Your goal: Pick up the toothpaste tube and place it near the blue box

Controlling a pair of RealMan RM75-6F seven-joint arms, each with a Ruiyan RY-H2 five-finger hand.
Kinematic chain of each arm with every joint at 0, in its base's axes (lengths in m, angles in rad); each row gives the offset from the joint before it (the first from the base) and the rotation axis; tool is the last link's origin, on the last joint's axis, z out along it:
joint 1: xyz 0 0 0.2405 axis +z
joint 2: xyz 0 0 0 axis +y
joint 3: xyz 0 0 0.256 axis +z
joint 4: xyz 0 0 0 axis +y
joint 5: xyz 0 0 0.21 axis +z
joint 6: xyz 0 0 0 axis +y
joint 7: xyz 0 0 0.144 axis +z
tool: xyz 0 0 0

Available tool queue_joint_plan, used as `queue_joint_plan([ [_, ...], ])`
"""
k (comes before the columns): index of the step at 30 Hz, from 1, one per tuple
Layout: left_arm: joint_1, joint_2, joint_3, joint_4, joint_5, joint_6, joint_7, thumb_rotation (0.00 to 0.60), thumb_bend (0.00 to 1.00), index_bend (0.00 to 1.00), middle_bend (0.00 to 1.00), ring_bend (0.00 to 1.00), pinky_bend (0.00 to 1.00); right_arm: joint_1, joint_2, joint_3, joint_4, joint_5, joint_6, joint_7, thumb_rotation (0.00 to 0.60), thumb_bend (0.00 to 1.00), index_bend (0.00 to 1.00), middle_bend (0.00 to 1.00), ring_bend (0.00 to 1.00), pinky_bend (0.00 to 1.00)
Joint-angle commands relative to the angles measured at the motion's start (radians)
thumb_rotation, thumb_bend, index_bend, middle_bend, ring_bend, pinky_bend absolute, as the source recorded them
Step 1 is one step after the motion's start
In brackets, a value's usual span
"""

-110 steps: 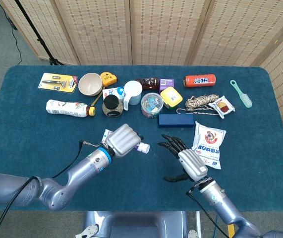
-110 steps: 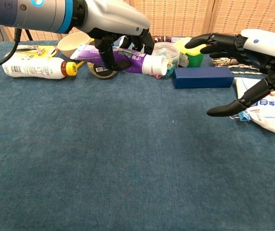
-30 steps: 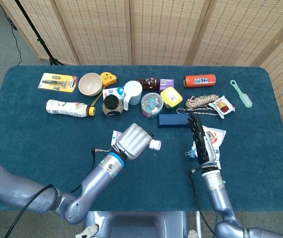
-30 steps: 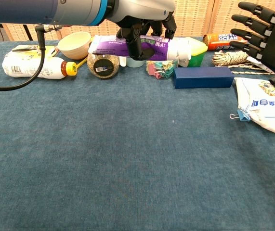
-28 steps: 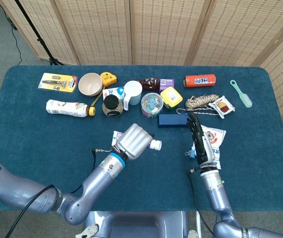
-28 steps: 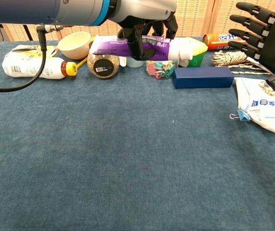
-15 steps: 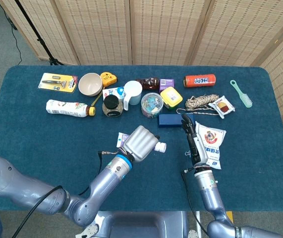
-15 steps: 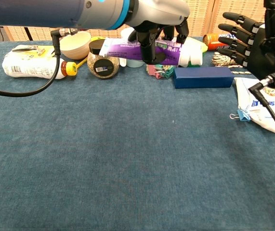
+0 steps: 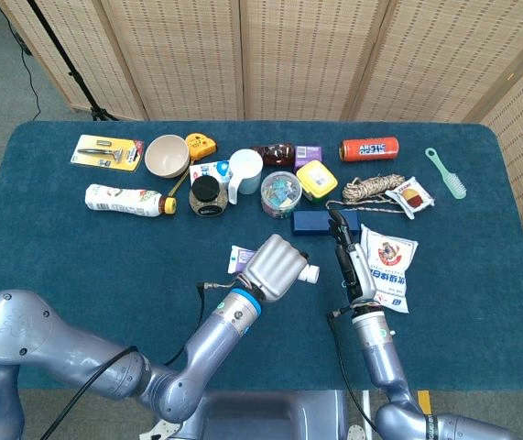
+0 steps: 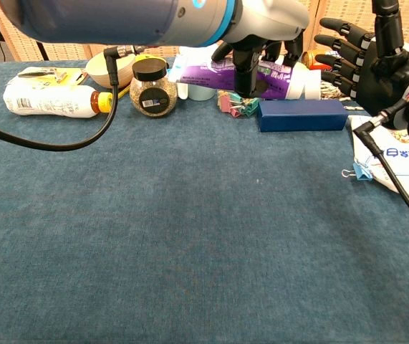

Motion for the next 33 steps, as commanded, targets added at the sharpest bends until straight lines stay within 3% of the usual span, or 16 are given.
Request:
queue_joint_plan([
  [1, -0.005, -0.008, -0.006, 0.006, -0.010, 0.004, 0.004, 0.600, 0.97, 0.63, 0.56, 0.58, 0.63, 0.001, -0.005, 0.006, 0.001, 0.005, 0.000, -0.004, 0.069, 0.00, 0.00, 0.00, 0.00, 0.00],
  [33, 0.000, -0.097, -0.055, 0.065, 0.004, 0.066, 0.016, 0.600, 0.97, 0.63, 0.56, 0.58, 0.63, -0.001, -0.032, 0.106, -0.035, 0.092, -0.050, 0.087, 0.068, 0.00, 0.00, 0.00, 0.00, 0.00],
])
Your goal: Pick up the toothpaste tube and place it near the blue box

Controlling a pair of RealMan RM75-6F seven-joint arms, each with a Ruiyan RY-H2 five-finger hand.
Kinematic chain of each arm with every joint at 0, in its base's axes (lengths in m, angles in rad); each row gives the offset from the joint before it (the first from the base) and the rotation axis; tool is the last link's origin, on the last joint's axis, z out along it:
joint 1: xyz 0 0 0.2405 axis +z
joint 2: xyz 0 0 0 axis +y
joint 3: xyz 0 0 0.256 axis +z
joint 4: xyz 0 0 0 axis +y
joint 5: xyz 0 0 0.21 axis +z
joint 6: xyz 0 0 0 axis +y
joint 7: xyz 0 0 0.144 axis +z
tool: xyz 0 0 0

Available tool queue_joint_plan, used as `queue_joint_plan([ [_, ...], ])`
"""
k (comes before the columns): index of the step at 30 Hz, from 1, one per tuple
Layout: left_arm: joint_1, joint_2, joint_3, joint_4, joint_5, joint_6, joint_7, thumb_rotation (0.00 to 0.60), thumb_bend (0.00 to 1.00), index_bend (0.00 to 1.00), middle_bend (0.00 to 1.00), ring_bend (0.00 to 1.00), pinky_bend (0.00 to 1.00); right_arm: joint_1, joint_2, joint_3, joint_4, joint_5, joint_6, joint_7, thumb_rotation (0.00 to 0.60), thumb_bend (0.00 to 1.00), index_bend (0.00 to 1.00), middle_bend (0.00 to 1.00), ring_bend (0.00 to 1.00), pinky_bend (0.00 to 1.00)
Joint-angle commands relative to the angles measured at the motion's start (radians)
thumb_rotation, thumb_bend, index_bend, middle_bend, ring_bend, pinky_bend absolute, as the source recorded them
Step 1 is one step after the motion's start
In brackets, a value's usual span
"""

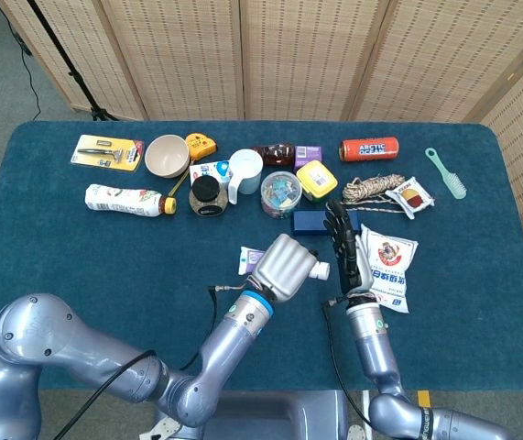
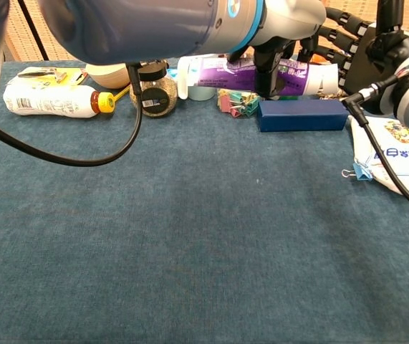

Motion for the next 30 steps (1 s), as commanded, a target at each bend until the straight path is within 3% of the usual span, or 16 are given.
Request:
queue_joint_plan([
  [1, 0.000, -0.004, -0.003, 0.004, 0.000, 0.001, 0.004, 0.600, 0.97, 0.63, 0.56, 0.58, 0.63, -0.002, -0.001, 0.002, 0.001, 0.000, 0.000, 0.000, 0.068, 0.00, 0.00, 0.00, 0.00, 0.00],
  [30, -0.001, -0.049, -0.047, 0.043, -0.012, 0.014, 0.029, 0.600, 0.97, 0.64, 0.57, 0.58, 0.63, 0.004, -0.024, 0.024, 0.026, 0.022, -0.008, -0.019, 0.071, 0.00, 0.00, 0.00, 0.00, 0.00],
])
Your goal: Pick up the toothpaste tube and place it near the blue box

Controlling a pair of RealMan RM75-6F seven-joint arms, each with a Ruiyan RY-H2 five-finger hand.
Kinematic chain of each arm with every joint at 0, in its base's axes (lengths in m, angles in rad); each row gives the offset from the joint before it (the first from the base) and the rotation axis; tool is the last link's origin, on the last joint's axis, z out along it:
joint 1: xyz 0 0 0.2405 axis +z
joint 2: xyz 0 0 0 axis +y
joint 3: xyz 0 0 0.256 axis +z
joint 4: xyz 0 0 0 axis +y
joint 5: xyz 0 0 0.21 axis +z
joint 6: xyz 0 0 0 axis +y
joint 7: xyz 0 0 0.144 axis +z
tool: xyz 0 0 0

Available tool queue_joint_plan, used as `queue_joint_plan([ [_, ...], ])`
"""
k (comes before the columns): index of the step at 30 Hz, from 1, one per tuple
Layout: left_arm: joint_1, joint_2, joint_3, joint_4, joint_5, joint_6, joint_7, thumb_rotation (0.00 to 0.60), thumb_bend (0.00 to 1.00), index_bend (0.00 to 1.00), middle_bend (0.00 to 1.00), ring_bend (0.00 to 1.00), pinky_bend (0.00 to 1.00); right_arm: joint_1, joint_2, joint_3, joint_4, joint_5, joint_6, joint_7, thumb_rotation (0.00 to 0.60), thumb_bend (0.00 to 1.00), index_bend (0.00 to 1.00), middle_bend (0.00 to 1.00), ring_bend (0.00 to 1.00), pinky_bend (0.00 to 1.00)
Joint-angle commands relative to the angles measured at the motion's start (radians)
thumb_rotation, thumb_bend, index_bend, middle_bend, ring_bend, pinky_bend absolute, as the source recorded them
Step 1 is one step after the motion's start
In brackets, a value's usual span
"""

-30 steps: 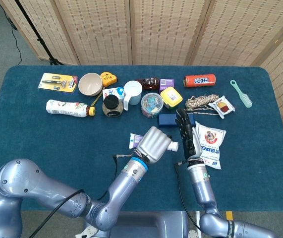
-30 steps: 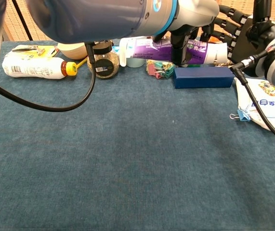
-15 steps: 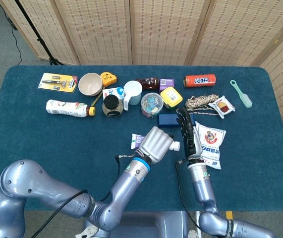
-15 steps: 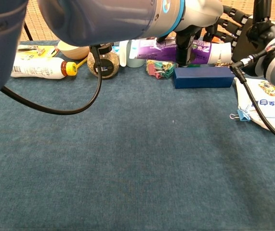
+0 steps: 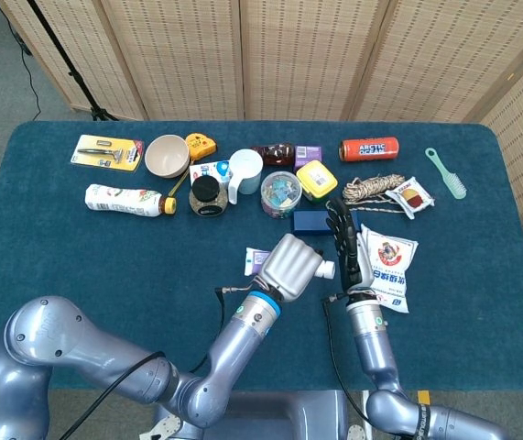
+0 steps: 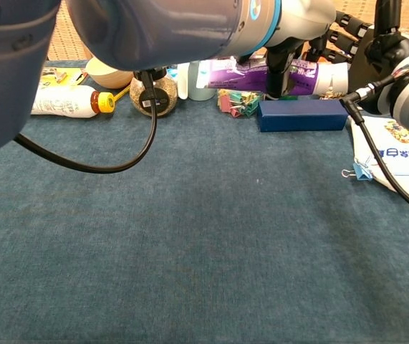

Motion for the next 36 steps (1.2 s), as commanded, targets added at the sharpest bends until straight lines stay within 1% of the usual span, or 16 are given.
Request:
queue_joint_plan([
  [1, 0.000, -0.003, -0.002, 0.002, 0.002, 0.003, 0.000, 0.600, 0.97, 0.64, 0.57, 0.58, 0.63, 0.001, -0.002, 0.002, 0.001, 0.002, -0.003, 0.003, 0.070, 0.00, 0.00, 0.00, 0.00, 0.00],
  [17, 0.008, -0.013, -0.014, 0.006, 0.008, 0.013, 0.007, 0.600, 0.97, 0.64, 0.57, 0.58, 0.63, 0.007, -0.018, 0.017, 0.007, 0.011, -0.010, 0.011, 0.071, 0.00, 0.00, 0.00, 0.00, 0.00],
  [36, 0.007, -0.039, -0.024, 0.025, 0.016, 0.024, 0.026, 0.600, 0.96, 0.64, 0.57, 0.58, 0.63, 0.014, -0.030, 0.023, 0.024, 0.023, -0.026, 0.006, 0.071, 0.00, 0.00, 0.00, 0.00, 0.00],
])
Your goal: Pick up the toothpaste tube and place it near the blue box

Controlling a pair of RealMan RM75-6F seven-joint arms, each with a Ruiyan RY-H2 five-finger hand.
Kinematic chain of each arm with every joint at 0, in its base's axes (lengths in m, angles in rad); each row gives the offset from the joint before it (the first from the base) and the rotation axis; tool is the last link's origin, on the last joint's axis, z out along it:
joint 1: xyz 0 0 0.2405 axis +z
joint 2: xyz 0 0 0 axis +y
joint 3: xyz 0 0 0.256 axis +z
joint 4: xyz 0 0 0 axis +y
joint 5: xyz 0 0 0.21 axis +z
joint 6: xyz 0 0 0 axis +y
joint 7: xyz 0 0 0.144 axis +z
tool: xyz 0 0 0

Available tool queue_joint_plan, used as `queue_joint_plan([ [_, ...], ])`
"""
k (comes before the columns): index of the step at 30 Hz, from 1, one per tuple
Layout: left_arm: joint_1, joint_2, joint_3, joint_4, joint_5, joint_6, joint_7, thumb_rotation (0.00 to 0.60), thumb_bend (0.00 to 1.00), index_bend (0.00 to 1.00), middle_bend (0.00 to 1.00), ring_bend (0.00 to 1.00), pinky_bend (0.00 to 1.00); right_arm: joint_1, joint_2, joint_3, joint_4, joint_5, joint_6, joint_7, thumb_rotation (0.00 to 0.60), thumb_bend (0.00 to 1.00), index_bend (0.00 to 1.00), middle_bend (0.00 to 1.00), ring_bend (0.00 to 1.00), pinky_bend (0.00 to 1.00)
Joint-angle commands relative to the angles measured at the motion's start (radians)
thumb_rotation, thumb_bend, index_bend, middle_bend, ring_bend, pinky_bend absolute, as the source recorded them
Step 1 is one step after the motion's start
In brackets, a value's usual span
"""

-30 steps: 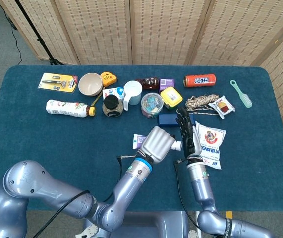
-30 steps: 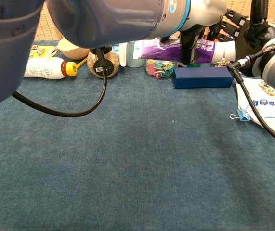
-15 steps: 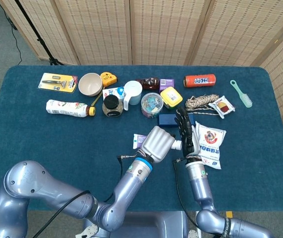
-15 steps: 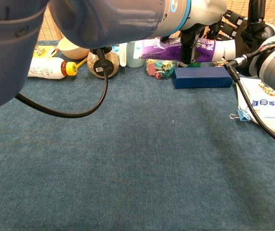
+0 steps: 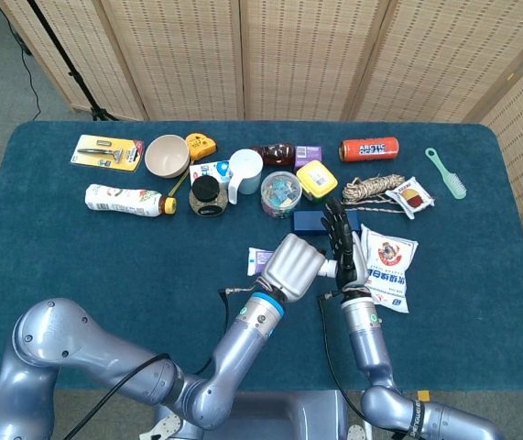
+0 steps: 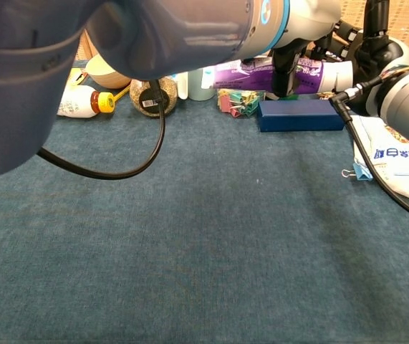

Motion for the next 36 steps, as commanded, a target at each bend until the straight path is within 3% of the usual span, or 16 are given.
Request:
queue_joint_plan([
  [1, 0.000, -0.002, -0.001, 0.002, 0.002, 0.002, 0.002, 0.600, 0.96, 0.64, 0.57, 0.58, 0.63, 0.000, 0.000, 0.001, 0.001, 0.000, -0.002, 0.002, 0.072, 0.00, 0.00, 0.00, 0.00, 0.00],
  [36, 0.007, -0.034, -0.024, 0.024, 0.017, 0.016, 0.015, 0.600, 0.96, 0.64, 0.57, 0.58, 0.63, 0.017, -0.028, 0.007, 0.018, 0.007, -0.025, 0.000, 0.072, 0.00, 0.00, 0.00, 0.00, 0.00],
])
